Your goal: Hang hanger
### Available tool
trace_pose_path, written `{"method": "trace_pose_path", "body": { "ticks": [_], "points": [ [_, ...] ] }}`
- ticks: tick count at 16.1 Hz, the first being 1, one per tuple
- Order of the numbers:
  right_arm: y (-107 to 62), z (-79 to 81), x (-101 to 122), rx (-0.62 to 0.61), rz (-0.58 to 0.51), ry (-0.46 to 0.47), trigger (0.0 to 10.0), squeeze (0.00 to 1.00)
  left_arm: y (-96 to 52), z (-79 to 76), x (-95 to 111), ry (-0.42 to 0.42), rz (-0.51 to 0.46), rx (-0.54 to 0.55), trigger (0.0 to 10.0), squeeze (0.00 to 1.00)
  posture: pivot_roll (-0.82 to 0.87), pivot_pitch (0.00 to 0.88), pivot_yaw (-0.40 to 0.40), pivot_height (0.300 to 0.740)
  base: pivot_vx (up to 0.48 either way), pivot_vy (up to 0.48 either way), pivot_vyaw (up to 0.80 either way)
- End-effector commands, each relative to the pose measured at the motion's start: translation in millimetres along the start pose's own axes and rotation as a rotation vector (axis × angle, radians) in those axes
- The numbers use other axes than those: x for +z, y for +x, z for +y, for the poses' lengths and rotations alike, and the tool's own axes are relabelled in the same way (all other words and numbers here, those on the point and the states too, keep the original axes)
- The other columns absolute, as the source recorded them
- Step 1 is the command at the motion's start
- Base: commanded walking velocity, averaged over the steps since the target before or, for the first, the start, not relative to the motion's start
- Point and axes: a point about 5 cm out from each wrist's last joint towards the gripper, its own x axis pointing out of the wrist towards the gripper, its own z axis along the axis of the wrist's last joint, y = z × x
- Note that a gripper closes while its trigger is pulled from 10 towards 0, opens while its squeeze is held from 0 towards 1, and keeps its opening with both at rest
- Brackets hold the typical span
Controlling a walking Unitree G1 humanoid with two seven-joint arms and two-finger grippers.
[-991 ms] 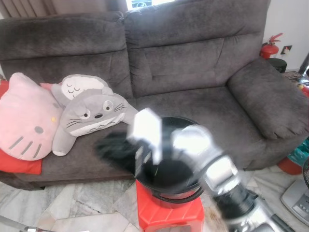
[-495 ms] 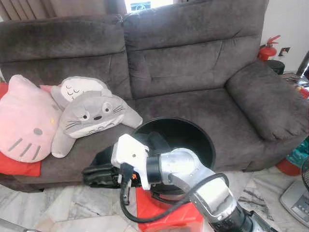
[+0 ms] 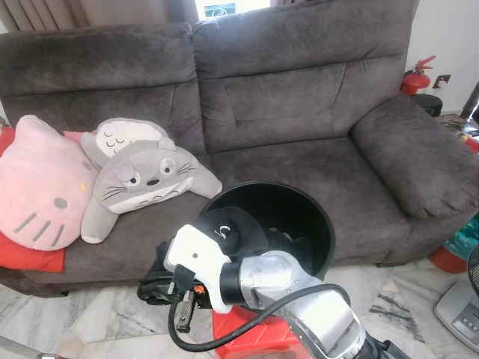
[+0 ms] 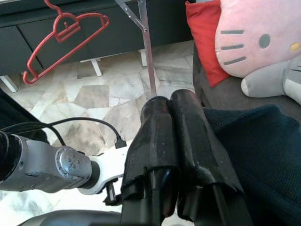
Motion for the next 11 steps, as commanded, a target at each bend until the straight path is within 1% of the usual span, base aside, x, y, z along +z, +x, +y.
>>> {"method": "trace_pose_path", "body": {
  "ticks": [1,3,4,5,6,9,11],
  "points": [
    [0.3,7.9,9,0.024,-0.014,-0.039,10.0,0.0,-1.2,5.7,-6,0.021,0.033,0.019,10.0,0.0,-0.16,0.0,0.099,0.74,0.0,0.0,0.0],
    [-8.0,18.4,5,0.076,0.044,-0.126,10.0,0.0,-1.4,5.6,-7,0.025,0.039,0.018,10.0,0.0,-0.17,0.0,0.096,0.74,0.0,0.0,0.0],
    [-10.5,21.7,2,0.096,0.059,-0.135,10.0,0.0,-1.4,5.2,-7,0.03,0.041,0.016,10.0,0.0,-0.17,0.0,0.095,0.74,0.0,0.0,0.0],
    [-11.3,23.7,1,0.107,0.067,-0.137,10.0,0.63,-1.4,4.9,-7,0.031,0.042,0.014,10.0,0.0,-0.17,0.0,0.093,0.74,0.0,0.0,0.0],
    [-11.6,25.3,0,0.12,0.071,-0.142,10.0,1.0,-1.4,4.7,-7,0.03,0.042,0.014,10.0,0.0,-0.16,0.0,0.092,0.74,0.0,0.0,0.0],
    [-13.2,26.4,0,0.128,0.076,-0.162,10.0,1.0,-1.5,4.5,-8,0.028,0.043,0.017,10.0,0.0,-0.16,0.0,0.091,0.74,0.0,0.0,0.0],
    [-16.1,25.5,3,0.122,0.058,-0.175,10.0,1.0,-1.4,4.7,-8,0.033,0.045,0.017,10.0,0.0,-0.17,0.0,0.093,0.74,0.0,0.0,0.0]
  ]
}}
